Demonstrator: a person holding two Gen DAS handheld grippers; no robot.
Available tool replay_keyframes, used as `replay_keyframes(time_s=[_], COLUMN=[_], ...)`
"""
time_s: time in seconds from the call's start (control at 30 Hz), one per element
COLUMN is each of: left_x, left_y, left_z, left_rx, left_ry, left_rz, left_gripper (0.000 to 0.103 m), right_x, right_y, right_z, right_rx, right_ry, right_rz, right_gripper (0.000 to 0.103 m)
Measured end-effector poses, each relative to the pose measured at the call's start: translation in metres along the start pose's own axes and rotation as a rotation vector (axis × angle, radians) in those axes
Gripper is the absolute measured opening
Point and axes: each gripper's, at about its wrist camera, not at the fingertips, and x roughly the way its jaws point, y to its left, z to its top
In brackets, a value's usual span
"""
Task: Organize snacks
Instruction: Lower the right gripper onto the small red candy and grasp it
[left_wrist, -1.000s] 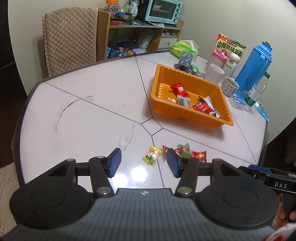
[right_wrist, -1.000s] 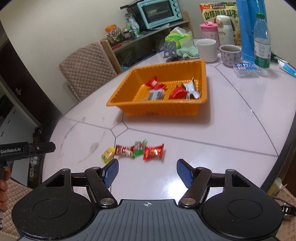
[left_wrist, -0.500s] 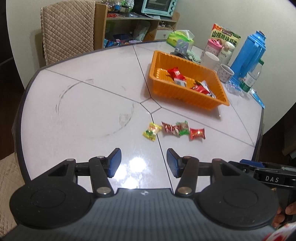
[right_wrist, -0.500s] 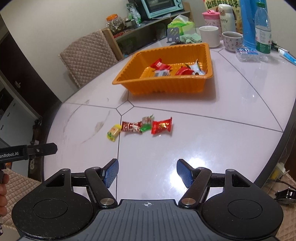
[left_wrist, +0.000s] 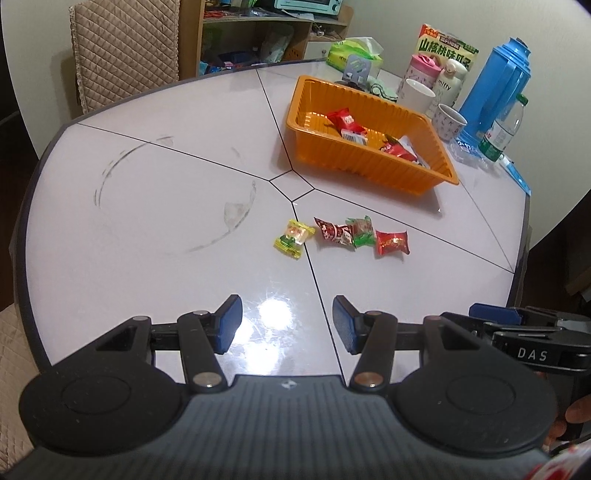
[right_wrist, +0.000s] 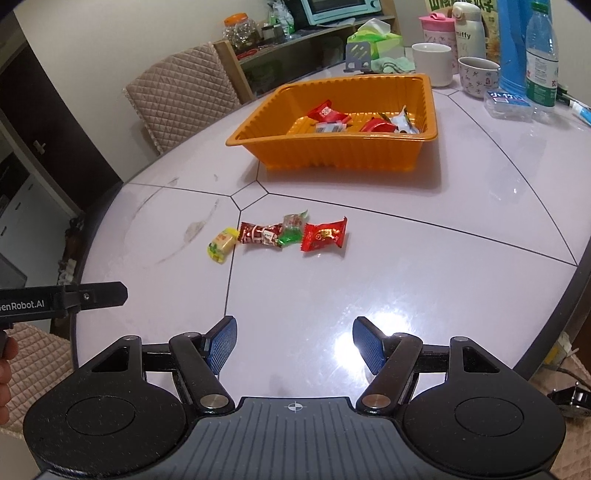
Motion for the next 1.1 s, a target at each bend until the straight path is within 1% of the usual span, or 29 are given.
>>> replay_keyframes(time_s=[0.3,0.63,0.97,1.1], left_x=[0.017,0.041,0.072,0.081], left_y=[-0.009,-0.016,-0.020,-0.020], left_z=[0.003,0.012,0.031,0.039], left_rx=[0.003,0.018,0.045,0.047], left_ry=[0.014,0.020,0.021,0.022], left_rz=[0.012,0.036,0.061,0.070], left_gripper=[0.050,0.050,0.050,0.050], right_x=[0.011,0.033,0.061,0.073], right_y=[-0.013,-0.024,-0.029,-0.026], right_z=[0.012,0.034,0.060,0.067], right_rx=[-0.035,-0.170,-0.235,-0.285], right_ry=[0.002,-0.018,-0.022,-0.022], right_rz=[0.019,0.041,0.051,0.066], right_gripper=[0.069,0.069,0.069,0.069])
